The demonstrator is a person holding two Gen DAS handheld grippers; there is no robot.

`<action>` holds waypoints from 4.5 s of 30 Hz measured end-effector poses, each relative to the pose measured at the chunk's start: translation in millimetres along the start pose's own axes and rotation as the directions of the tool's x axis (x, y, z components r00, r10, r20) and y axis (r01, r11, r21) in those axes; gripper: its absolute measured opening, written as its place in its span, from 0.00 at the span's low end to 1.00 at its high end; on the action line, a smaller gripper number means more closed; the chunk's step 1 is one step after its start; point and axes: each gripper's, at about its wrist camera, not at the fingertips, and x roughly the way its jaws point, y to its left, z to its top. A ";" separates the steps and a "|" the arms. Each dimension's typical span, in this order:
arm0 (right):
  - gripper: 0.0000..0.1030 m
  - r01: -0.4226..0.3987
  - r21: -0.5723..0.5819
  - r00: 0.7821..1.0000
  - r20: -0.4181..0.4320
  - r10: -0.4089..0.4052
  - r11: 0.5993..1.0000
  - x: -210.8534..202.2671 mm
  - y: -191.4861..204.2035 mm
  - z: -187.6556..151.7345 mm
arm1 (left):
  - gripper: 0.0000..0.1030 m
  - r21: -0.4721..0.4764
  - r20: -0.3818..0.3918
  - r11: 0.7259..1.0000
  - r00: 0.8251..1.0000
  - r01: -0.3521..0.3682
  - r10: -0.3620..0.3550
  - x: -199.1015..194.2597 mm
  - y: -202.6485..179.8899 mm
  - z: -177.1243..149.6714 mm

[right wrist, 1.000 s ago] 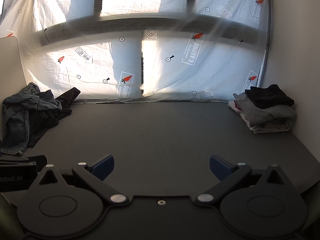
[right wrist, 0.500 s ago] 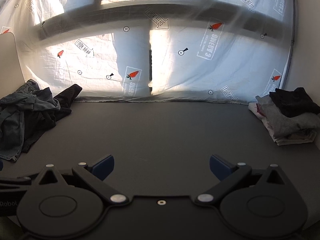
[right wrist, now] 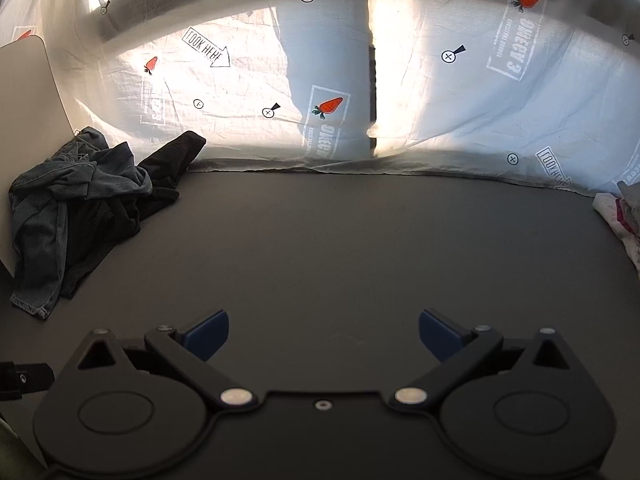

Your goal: Fold clothes

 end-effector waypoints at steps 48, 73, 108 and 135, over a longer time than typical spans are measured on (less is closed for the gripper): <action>0.08 -0.319 -0.091 0.947 0.012 0.322 0.943 373.0 326.2 174.4 | 0.51 -0.150 0.068 0.978 0.985 -0.148 0.159 264.1 188.1 290.2; 0.04 0.627 0.233 0.687 0.285 -0.669 0.743 71.2 -252.6 92.4 | 0.53 -0.006 0.103 0.999 0.994 0.041 -0.041 70.0 -13.6 98.6; 0.04 0.032 0.740 0.992 -0.105 0.068 0.672 184.0 -230.1 -18.5 | 0.15 0.100 -0.118 0.986 0.986 0.130 -0.118 157.3 -86.7 66.9; 0.36 0.108 0.526 0.942 0.216 -0.256 0.844 83.6 -303.3 102.3 | 0.00 -0.039 0.238 0.914 0.892 0.405 -0.385 64.3 -102.2 149.6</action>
